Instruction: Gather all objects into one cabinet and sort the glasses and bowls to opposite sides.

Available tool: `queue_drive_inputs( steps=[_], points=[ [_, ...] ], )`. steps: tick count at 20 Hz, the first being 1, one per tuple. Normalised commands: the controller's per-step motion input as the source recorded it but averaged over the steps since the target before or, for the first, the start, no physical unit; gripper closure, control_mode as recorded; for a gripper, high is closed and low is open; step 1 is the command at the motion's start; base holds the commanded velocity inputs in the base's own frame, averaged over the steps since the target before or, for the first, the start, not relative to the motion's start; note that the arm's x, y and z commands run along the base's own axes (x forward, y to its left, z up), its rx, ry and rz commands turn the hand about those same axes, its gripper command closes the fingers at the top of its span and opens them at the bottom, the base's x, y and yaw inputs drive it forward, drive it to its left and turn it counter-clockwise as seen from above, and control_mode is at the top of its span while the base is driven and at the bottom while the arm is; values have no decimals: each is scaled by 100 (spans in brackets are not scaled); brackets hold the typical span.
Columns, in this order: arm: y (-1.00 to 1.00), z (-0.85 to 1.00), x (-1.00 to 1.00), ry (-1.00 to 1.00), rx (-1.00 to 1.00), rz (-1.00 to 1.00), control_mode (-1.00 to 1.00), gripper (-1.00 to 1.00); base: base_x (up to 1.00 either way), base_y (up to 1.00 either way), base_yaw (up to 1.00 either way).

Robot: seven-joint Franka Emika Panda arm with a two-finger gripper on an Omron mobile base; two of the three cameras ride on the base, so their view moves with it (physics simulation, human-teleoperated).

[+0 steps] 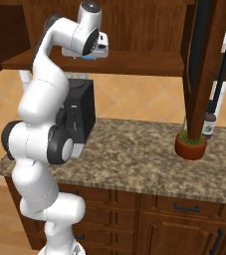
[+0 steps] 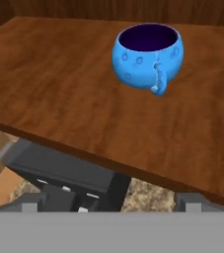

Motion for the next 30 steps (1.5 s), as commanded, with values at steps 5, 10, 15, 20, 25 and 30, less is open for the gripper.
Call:
queue_drive_inputs(
  steps=[5,10,15,20,25,30],
  points=[
    [0,-14,15,-6,11,-6,-100,-100,0,0,0],
    [8,-6,31,-5,5,-5,-100,-100,0,0,0],
    [26,-18,25,-3,1,-6,-100,-100,0,0,0],
    [4,-2,31,0,0,-2,-100,-100,0,0,0],
    [-3,0,21,0,0,0,-100,-100,0,0,0],
    [-4,0,11,0,0,0,-100,-100,0,0,0]
  ],
)
